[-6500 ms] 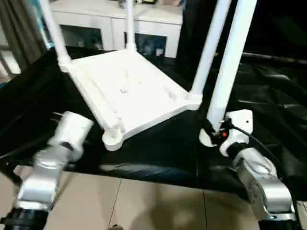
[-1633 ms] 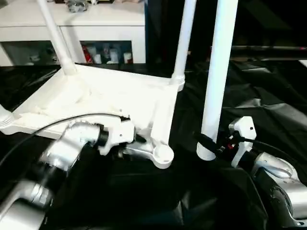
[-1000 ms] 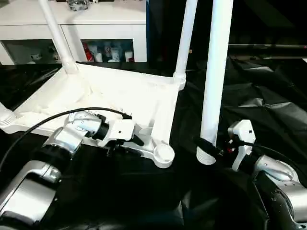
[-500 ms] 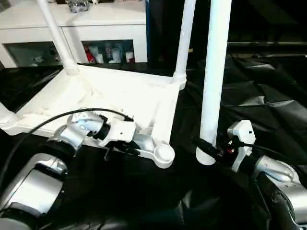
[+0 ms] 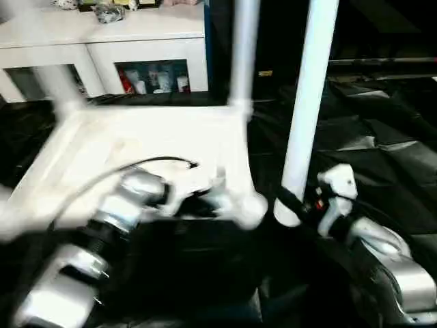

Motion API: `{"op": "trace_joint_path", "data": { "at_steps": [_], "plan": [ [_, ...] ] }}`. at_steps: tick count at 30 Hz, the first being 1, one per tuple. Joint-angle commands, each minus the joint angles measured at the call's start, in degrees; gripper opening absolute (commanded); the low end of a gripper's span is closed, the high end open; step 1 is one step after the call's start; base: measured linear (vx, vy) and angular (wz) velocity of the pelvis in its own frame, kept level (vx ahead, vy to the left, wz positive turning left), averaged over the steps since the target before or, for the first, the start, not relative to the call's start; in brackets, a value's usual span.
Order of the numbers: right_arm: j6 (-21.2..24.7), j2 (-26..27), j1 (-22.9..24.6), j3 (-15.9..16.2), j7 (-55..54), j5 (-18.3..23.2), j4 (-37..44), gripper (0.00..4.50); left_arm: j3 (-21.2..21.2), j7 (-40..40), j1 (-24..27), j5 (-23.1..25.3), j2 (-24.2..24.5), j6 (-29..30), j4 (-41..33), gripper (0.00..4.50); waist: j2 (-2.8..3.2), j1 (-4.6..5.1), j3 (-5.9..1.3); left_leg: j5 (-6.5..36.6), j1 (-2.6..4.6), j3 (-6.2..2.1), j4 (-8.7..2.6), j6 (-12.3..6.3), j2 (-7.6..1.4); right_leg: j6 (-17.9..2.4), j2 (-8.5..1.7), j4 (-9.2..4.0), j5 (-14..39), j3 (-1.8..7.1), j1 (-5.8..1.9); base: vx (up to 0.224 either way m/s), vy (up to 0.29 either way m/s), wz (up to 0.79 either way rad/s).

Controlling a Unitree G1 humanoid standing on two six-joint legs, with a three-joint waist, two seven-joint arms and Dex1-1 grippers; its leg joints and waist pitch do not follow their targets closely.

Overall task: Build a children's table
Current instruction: Insert table leg to table base

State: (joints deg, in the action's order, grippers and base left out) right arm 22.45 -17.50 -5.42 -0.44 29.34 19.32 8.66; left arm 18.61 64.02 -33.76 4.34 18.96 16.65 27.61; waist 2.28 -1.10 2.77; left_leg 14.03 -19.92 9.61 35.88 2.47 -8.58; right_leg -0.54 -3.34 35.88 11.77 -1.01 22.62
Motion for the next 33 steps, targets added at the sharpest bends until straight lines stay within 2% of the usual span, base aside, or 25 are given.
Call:
{"op": "trace_joint_path", "data": {
  "at_steps": [1, 3, 5, 6, 7, 8, 10, 12, 14, 15, 16, 17, 18, 19, 21, 24, 25, 26, 28, 30, 31, 32, 33],
  "plan": [
    [1.1, 0.78, -1.93, -1.2, -1.2, 1.09, -0.49, 1.89, 0.51, -4.76, 2.97, 2.83, -0.45, 7.02, -0.63, 0.06, -1.54, -0.12, -2.87, 3.89, -0.54, -1.33, -4.68, -3.52, -3.88, -14.59, -4.7, -4.86, 10.57, 2.47, -3.05, 0.0, 0.0, 0.0],
    [1.45, 1.18, -2.97, -1.53, -1.74, 0.94, -1.19, 1.89, 0.17, -7.55, 4.18, 3.77, -1.37, 10.35, -4.36, 0.06, -1.97, -0.03, -2.87, 3.81, -0.75, -1.43, -4.72, -3.62, -3.9, -13.99, -4.89, -4.76, 11.79, 2.49, -3.24, 0.0, 0.0, 0.0],
    [1.95, 1.55, -3.8, -2.01, -2.11, 1.14, -1.73, 1.89, 0.1, -9.07, 4.91, 4.42, -1.83, 12.73, -7.12, 0.06, -1.7, 0.07, -2.77, 4.13, -0.63, -1.39, -4.81, -3.65, -3.82, -13.29, -4.65, -5.1, 12.68, 2.44, -2.85, 0.0, 0.0, 0.0],
    [1.91, 1.82, -4.6, -2.44, -2.52, 1.24, -2.35, 1.89, 0.11, -9.77, 5.13, 4.37, -2.09, 12.5, -8.37, 0.06, -2.45, 0.26, -2.83, 4.26, -0.74, -1.44, -4.9, -3.58, -3.89, -13.22, -4.69, -4.96, 12.45, 2.42, -2.97, 0.0, 0.0, 0.0],
    [2.43, 2.41, -5.93, -3.36, -3.01, 2.36, -3.18, 1.89, 0.45, -10.01, 5.39, 4.42, -2.08, 11.29, -9.71, 0.06, -2.16, 0.36, -2.84, 4.24, -0.74, -1.51, -4.91, -3.57, -3.84, -13.32, -4.77, -4.98, 12.26, 2.41, -2.88, 0.0, 0.0, 0.0],
    [2.67, 2.63, -6.7, -3.76, -3.07, 3.0, -3.58, 1.89, 0.79, -9.87, 5.68, 4.26, -1.95, 9.72, -10.68, 0.06, -2.16, 0.5, -2.85, 4.29, -0.77, -1.54, -4.91, -3.68, -3.85, -13.43, -4.75, -5.03, 11.96, 2.41, -2.89, 0.0, 0.0, 0.0],
    [2.37, 2.54, -8.37, -3.9, -1.96, 3.97, -4.43, 1.89, 1.31, -9.73, 6.22, 3.85, -1.8, 10.45, -12.69, 0.06, -2.21, 0.6, -3.09, 3.1, -0.62, -1.41, -4.73, -3.92, -3.88, -13.89, -4.63, -4.71, 8.9, 2.45, -2.88, 0.0, 0.0, 0.0],
    [0.88, 2.08, -9.7, -2.95, 0.9, 4.16, -5.63, 1.89, 1.74, -8.08, 6.92, 2.42, -1.65, 7.87, -13.71, 0.06, -2.37, 0.61, -3.27, 0.85, -0.9, -1.3, -4.46, -5.15, -3.74, -15.03, -4.66, -4.29, 4.19, 2.44, -3.13, 0.0, 0.0, 0.0],
    [1.84, 1.94, -10.86, -2.42, 3.82, 5.54, -6.85, 1.89, 1.51, -7.66, 7.28, 1.35, -2.13, 5.31, -14.02, 0.06, -2.72, 0.59, -3.38, -1.0, -0.97, -1.17, -4.32, -6.6, -3.75, -15.75, -4.66, -4.0, 1.27, 2.4, -3.26, 0.0, 0.0, 0.0],
    [2.56, 1.69, -11.68, -1.98, 5.67, 6.12, -7.87, 1.89, 1.2, -7.39, 7.29, 0.62, -2.55, 3.5, -13.91, 0.06, -3.48, 0.65, -3.47, -1.93, -0.93, -1.06, -4.27, -7.58, -3.85, -16.29, -4.67, -3.88, -0.12, 2.32, -3.27, 0.0, 0.0, 0.0],
    [2.77, 1.64, -11.88, -1.87, 6.08, 6.25, -8.15, 1.89, 1.1, -7.36, 7.27, 0.48, -2.65, 2.99, -13.84, 0.06, -3.12, 0.45, -3.6, -2.82, -0.96, -1.17, -4.15, -8.01, -3.86, -16.58, -4.79, -3.52, -1.15, 2.3, -3.39, 0.0, 0.0, 0.0],
    [3.42, 1.61, -12.48, -1.64, 7.13, 6.74, -8.91, 1.89, 0.78, -7.21, 7.26, 0.0, -2.9, 2.02, -13.65, 0.06, -3.01, 0.35, -3.62, -4.55, -0.85, -1.1, -4.06, -8.88, -4.0, -16.94, -4.77, -3.32, -2.87, 2.22, -3.13, 0.0, 0.0, 0.0],
    [3.68, 1.61, -12.96, -1.47, 7.77, 6.96, -9.51, 1.89, 0.37, -7.18, 7.26, -0.5, -3.2, 1.61, -13.5, 0.06, -3.38, 0.4, -3.71, -5.2, -0.73, -1.02, -3.98, -9.3, -4.08, -17.2, -4.74, -3.26, -3.66, 2.14, -3.06, 0.0, 0.0, 0.0],
    [4.16, 1.68, -13.96, -1.3, 8.17, 7.1, -10.72, 1.89, -0.39, -8.48, 7.14, -0.67, -3.79, -0.63, -12.47, 0.06, -3.64, 0.31, -3.8, -7.17, -0.46, -0.88, -3.79, -10.49, -4.12, -18.13, -4.63, -2.91, -6.14, 2.03, -2.81, 0.0, 0.0, 0.0],
    [4.23, 1.64, -14.79, -1.3, 8.43, 7.28, -11.49, 1.89, -0.49, -8.61, 6.87, -0.65, -3.6, -0.81, -11.76, 0.06, -3.67, 0.09, -3.72, -7.59, -0.44, -0.86, -3.81, -11.13, -4.28, -18.37, -4.82, -2.85, -5.99, 1.93, -2.8, 0.0, 0.0, 0.0],
    [3.97, 1.48, -15.6, -1.43, 8.73, 7.28, -12.21, 1.89, -0.36, -7.67, 6.72, -0.99, -2.8, -0.53, -11.64, 0.06, -3.76, -0.06, -3.53, -6.43, -0.49, -0.77, -3.87, -10.62, -4.26, -17.84, -5.0, -3.02, -3.5, 1.96, -2.86, 0.0, 0.0, 0.0],
    [3.72, 1.32, -16.04, -1.49, 9.19, 7.15, -12.66, 1.89, -0.39, -7.44, 6.32, -0.9, -2.31, -0.98, -10.87, 0.32, -3.62, -0.09, -3.52, -6.11, -0.47, -0.75, -3.88, -10.38, -4.25, -17.72, -5.0, -3.07, -3.03, 2.0, -2.87, 0.0, 0.0, 0.0],
    [3.51, 1.19, -16.25, -1.5, 9.56, 7.03, -12.93, 1.89, -0.37, -6.77, 6.03, -1.01, -1.88, -1.47, -10.41, 0.32, -3.77, -0.12, -3.48, -5.42, -0.46, -0.65, -3.89, -9.89, -4.17, -17.47, -4.95, -3.22, -2.15, 2.02, -2.87, 0.0, 0.0, 0.0],
    [2.84, 0.87, -16.35, -1.39, 9.99, 6.54, -13.3, 1.89, -0.21, -6.78, 5.25, -0.34, -1.13, -3.21, -9.45, 0.32, -3.55, -0.24, -3.42, -4.19, -0.54, -0.67, -3.98, -8.78, -4.12, -17.15, -4.93, -3.35, -0.63, 1.99, -2.95, 0.0, 0.0, 0.0],
    [2.85, 0.86, -16.2, -1.38, 10.43, 6.58, -13.27, 1.89, -0.1, -6.34, 4.67, -0.06, -0.49, -4.5, -8.52, 0.61, -3.65, -0.25, -3.42, -3.22, -0.46, -0.6, -4.04, -7.95, -4.14, -16.82, -4.86, -3.47, 0.09, 2.03, -2.95, 0.0, 0.0, 0.0],
    [2.76, 0.88, -16.22, -1.41, 10.64, 6.53, -13.47, 1.89, 0.02, -6.21, 4.38, 0.16, -0.28, -5.05, -7.95, 0.61, -3.21, -0.31, -3.38, -2.83, -0.39, -0.62, -4.08, -7.49, -4.19, -16.81, -4.87, -3.44, 0.14, 2.02, -2.85, 0.0, 0.0, 0.0],
    [2.47, 0.92, -16.15, -1.34, 10.64, 6.3, -13.57, 1.89, 0.4, -5.53, 4.2, 0.44, 0.23, -5.24, -7.51, 0.61, -3.36, -0.24, -3.38, -2.64, -0.4, -0.58, -4.08, -7.3, -4.18, -16.79, -4.81, -3.53, 0.14, 1.98, -2.85, 0.0, 0.0, 0.0],
    [2.26, 0.97, -16.11, -1.32, 10.65, 6.18, -13.72, 1.89, 0.77, -5.09, 4.01, 0.82, 0.69, -5.57, -7.07, 0.61, -3.23, -0.33, -3.4, -2.58, -0.36, -0.61, -4.13, -6.87, -4.22, -16.81, -4.81, -3.42, -0.14, 1.98, -2.87, 0.0, 0.0, 0.0]
  ]
}}
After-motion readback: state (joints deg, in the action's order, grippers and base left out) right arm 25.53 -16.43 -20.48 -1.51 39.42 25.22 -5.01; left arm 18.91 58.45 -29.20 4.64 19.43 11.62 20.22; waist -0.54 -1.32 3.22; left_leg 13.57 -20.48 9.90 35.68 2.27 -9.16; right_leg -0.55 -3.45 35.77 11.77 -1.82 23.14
